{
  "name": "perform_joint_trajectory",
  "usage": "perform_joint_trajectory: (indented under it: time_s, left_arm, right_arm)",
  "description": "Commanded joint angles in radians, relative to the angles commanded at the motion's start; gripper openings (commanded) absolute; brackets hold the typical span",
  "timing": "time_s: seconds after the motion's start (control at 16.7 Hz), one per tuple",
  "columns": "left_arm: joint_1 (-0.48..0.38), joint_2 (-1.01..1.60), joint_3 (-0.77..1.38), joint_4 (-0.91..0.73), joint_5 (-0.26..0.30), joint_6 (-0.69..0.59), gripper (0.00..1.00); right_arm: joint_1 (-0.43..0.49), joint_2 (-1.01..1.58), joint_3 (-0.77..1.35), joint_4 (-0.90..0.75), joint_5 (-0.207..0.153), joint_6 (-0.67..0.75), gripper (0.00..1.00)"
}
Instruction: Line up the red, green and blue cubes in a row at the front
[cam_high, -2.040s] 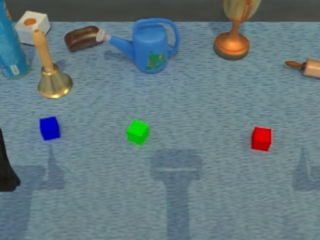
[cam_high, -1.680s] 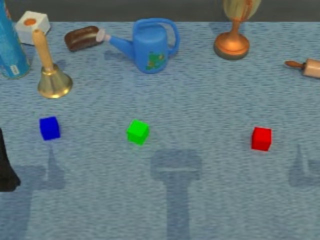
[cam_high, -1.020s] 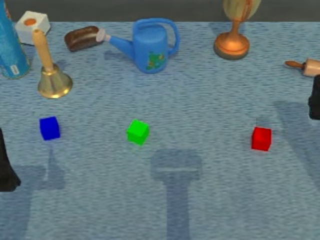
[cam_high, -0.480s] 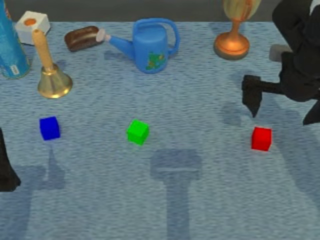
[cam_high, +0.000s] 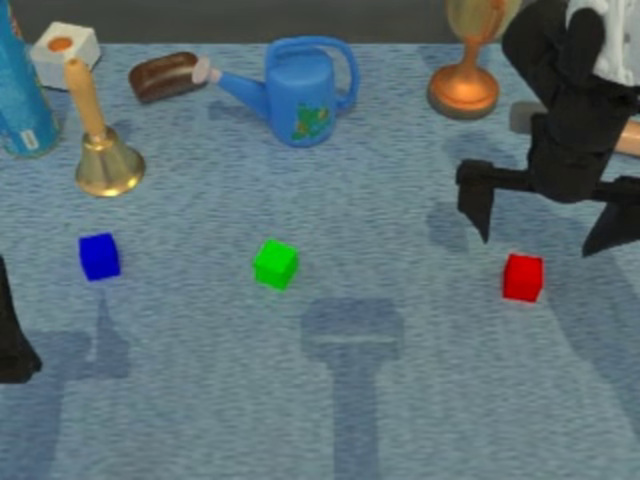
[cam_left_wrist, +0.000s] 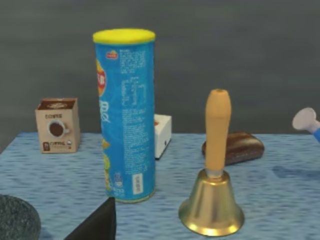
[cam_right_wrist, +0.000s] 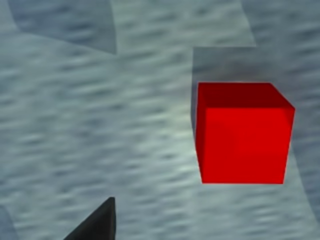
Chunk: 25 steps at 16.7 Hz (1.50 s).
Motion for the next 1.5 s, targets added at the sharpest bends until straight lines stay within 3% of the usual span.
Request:
perform_joint_trajectory:
  time_s: [0.3,0.72,1.02,1.5]
  left_arm:
    - [0.0,0.0,0.0,0.0,0.0,0.0,1.0]
    - [0.0,0.0,0.0,0.0,0.0,0.0,1.0]
    - [0.0,0.0,0.0,0.0,0.0,0.0,1.0]
    - [0.0,0.0,0.0,0.0,0.0,0.0,1.0]
  right_arm:
    - [-0.003,0.015,-0.029,0.042,0.0,-0.002,1.0]
    - [0.001,0.124,-0.167,0.294,0.001,0.003,1.0]
    - [0.002,0.132,-0.175,0.307,0.001,0.003,1.0]
    - [0.002,0.132,-0.175,0.307,0.001,0.003,0.4]
